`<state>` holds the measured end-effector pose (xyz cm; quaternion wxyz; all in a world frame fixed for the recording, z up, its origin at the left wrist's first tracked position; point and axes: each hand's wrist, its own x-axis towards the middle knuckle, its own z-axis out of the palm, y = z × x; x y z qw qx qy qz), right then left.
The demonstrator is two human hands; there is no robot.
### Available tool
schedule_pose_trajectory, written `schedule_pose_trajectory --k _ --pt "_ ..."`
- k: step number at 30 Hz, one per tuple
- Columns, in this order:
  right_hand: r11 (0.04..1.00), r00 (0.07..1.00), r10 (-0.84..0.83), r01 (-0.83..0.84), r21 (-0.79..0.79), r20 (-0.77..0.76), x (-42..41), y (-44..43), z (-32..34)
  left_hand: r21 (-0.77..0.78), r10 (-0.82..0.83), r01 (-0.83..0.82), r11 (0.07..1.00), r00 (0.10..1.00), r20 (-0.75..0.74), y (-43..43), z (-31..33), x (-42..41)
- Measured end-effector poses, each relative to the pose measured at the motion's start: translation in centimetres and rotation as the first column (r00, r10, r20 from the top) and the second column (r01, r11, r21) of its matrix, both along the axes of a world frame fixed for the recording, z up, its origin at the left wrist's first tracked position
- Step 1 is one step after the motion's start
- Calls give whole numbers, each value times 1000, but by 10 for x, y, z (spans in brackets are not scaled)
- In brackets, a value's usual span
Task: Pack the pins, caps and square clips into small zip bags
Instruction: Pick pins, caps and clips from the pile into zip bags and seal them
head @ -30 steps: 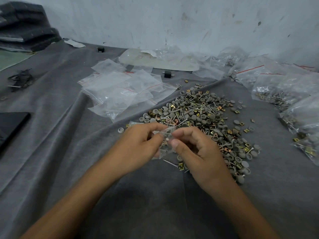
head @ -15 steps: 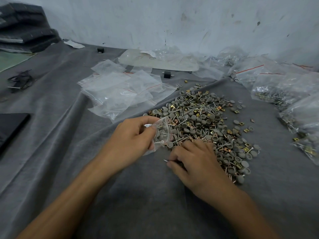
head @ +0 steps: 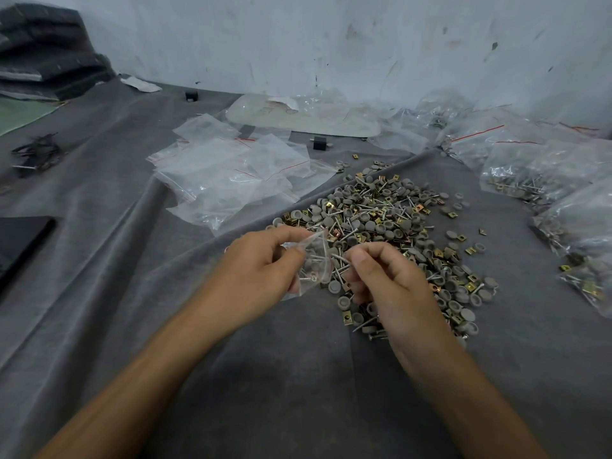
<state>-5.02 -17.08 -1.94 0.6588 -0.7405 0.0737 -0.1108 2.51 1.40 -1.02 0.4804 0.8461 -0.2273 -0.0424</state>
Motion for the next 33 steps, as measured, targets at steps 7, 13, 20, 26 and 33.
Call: schedule_pose_trajectory --k 7,13,20,26,33 --pt "954 991 130 -119 277 -21 0 -4 4 10 -14 14 1000 1000 13 -3 -1 -1" --pt "937 974 223 -205 282 -33 -2 -5 3 -14 -25 25 1000 1000 -13 -3 -2 -1" --pt "958 971 240 -232 171 -26 -1 -7 1 -8 -24 23 1000 1000 -14 -2 -3 -1" --pt "999 999 2 0 -48 48 2 -16 5 -13 -20 19 1000 1000 -8 0 -2 0" --pt "643 978 -48 187 -743 204 4 -21 -8 -18 -27 27 999 1000 -6 0 -2 0"
